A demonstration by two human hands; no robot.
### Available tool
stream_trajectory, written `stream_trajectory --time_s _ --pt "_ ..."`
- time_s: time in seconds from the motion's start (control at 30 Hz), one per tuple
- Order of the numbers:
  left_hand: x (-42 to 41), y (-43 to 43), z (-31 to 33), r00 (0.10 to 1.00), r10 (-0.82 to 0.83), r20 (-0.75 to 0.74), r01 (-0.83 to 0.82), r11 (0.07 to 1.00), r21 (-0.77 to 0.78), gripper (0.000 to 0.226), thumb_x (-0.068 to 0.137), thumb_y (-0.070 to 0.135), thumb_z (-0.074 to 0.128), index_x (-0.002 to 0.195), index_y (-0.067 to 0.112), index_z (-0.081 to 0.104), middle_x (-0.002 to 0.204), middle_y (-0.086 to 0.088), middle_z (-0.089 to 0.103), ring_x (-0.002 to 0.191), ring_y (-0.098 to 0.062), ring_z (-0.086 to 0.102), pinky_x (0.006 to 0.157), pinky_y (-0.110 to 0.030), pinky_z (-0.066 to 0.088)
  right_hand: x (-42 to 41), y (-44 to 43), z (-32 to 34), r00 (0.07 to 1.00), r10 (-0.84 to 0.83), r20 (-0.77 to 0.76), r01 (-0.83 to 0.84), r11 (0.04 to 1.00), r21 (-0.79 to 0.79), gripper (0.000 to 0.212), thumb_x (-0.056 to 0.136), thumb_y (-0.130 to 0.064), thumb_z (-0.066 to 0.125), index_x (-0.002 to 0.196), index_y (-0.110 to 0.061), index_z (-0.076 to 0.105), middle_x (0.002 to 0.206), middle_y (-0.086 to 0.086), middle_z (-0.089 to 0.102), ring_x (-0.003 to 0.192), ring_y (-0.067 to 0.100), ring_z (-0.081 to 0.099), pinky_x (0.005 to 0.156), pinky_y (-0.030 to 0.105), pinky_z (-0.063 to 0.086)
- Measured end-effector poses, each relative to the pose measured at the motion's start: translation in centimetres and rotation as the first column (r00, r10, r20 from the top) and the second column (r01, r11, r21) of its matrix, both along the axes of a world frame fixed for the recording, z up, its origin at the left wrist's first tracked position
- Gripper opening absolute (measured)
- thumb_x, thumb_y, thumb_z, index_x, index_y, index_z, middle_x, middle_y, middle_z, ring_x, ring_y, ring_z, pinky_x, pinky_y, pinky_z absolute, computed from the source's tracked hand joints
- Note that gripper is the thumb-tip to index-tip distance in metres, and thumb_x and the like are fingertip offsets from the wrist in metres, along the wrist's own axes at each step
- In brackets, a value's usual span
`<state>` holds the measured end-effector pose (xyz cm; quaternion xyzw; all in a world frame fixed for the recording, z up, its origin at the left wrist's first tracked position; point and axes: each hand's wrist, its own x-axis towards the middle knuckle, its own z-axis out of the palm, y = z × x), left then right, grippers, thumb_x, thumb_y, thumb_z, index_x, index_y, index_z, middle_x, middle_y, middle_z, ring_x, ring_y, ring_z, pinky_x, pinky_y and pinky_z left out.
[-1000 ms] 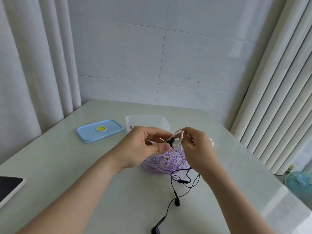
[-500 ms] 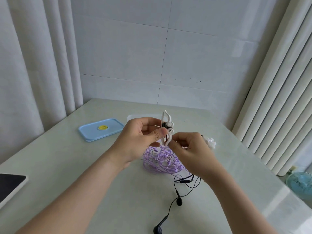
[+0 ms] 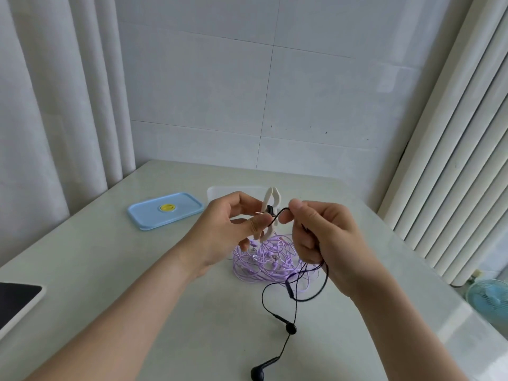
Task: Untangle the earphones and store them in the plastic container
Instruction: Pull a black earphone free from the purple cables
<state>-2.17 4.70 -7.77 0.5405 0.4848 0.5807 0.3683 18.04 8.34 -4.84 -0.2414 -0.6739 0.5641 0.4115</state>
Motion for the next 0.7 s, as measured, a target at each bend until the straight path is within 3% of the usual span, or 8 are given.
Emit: stream_trajectory --time_s 0.17,0.27,0.37,0.53,0.63,0.7 --pt "0.4 -0.2 0.0 0.989 -0.13 -0.072 0.128 0.991 -0.035 0.032 0.088 0.024 0.08 0.115 0.011 0.069 0.105 -0.01 0.079 0.08 -0.022 0.069 0.062 -0.03 0.048 0.2 0.5 0.2 0.988 -0.123 -0.091 0.122 0.992 -0.019 0.04 0.106 -0.02 0.057 0.068 -0.016 0.071 0.068 0.015 0.023 0.053 0.019 0.021 0.049 0.025 0.023" --pt "0.7 -0.4 -0.2 0.971 -0.175 -0.165 0.165 0.984 -0.072 0.029 0.091 0.021 0.08 0.119 0.022 0.071 0.105 -0.005 0.08 0.086 -0.019 0.071 0.068 -0.033 0.051 0.2 0.9 -0.2 0.972 -0.22 -0.082 0.221 0.975 0.006 0.032 0.106 -0.022 0.057 0.079 -0.012 0.071 0.064 0.006 0.025 0.056 0.019 0.023 0.054 0.03 0.023" --pt "1.0 -0.4 -0.2 0.952 -0.197 -0.235 0.19 0.98 -0.053 0.023 0.097 0.018 0.076 0.119 0.026 0.075 0.106 -0.006 0.079 0.092 -0.018 0.072 0.08 -0.031 0.055 0.1 1.4 -0.7 0.924 -0.379 -0.044 0.381 0.921 0.075 0.033 0.105 -0.028 0.062 0.077 -0.012 0.069 0.058 0.002 0.029 0.058 0.022 0.024 0.057 0.036 0.022" --pt "1.3 -0.6 0.1 0.934 -0.205 -0.291 0.207 0.978 -0.025 0.027 0.102 0.013 0.068 0.127 0.023 0.074 0.119 0.01 0.078 0.114 -0.008 0.07 0.105 -0.027 0.051 0.0 2.3 -1.5 0.843 -0.538 0.009 0.525 0.827 0.202 0.036 0.105 -0.039 0.063 0.079 -0.015 0.071 0.06 0.006 0.039 0.056 0.019 0.034 0.051 0.028 0.029" --pt "1.4 -0.8 0.2 0.948 -0.231 -0.221 0.236 0.972 -0.002 0.03 0.102 0.006 0.066 0.13 0.017 0.072 0.119 0.004 0.078 0.112 -0.014 0.073 0.107 -0.033 0.054 0.0 2.8 -2.0 0.824 -0.564 0.056 0.539 0.811 0.227 0.032 0.105 -0.035 0.064 0.082 -0.015 0.074 0.05 -0.007 0.043 0.045 0.01 0.034 0.045 0.022 0.03" --pt "1.5 -0.8 0.3 0.962 -0.243 -0.128 0.248 0.968 0.029 0.027 0.101 0.002 0.065 0.127 0.009 0.072 0.114 -0.006 0.08 0.105 -0.021 0.076 0.101 -0.036 0.058 0.1 3.1 -2.3 0.818 -0.563 0.115 0.528 0.815 0.239 0.031 0.103 -0.036 0.066 0.082 -0.015 0.075 0.05 -0.004 0.046 0.041 0.01 0.035 0.044 0.025 0.031"
